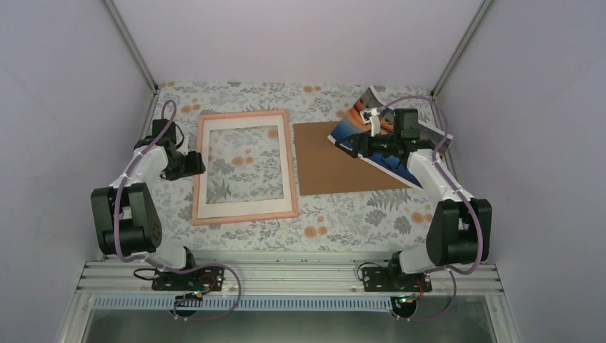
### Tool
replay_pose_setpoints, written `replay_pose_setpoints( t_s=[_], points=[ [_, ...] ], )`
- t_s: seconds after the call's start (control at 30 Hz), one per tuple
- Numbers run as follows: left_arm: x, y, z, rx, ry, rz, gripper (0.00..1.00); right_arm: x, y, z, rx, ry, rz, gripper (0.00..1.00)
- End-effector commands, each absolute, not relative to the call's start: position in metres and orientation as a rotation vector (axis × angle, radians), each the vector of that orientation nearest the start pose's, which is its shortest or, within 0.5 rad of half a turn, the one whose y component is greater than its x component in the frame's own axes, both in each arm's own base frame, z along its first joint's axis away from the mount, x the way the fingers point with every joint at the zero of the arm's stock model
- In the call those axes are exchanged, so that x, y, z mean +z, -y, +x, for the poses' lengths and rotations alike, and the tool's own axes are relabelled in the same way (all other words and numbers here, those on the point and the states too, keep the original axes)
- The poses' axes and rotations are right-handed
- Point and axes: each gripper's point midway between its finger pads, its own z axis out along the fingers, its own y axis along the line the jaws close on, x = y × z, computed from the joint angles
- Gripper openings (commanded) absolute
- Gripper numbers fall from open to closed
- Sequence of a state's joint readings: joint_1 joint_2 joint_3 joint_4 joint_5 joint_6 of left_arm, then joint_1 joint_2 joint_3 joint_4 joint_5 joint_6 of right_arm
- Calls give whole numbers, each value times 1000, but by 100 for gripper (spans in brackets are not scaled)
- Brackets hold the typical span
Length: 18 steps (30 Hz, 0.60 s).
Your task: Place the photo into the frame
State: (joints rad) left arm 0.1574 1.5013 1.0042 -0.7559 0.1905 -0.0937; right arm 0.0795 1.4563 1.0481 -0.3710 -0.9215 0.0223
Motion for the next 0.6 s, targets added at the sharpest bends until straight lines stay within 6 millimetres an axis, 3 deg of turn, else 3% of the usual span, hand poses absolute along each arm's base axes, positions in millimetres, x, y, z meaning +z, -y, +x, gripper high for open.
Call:
replay_pose_setpoints(
  t_s=[0.0,0.37,0.57],
  points=[
    [79,-29,342,-207,-2767,-263,63,197,-172,351,1132,-2162,-544,87],
    [40,-37,350,-176,-2844,-214,34,194,-172,354,1134,-2173,-540,86],
    [33,-29,361,-245,-2829,-213,20,191,-172,354,1129,-2183,-538,86]
  ],
)
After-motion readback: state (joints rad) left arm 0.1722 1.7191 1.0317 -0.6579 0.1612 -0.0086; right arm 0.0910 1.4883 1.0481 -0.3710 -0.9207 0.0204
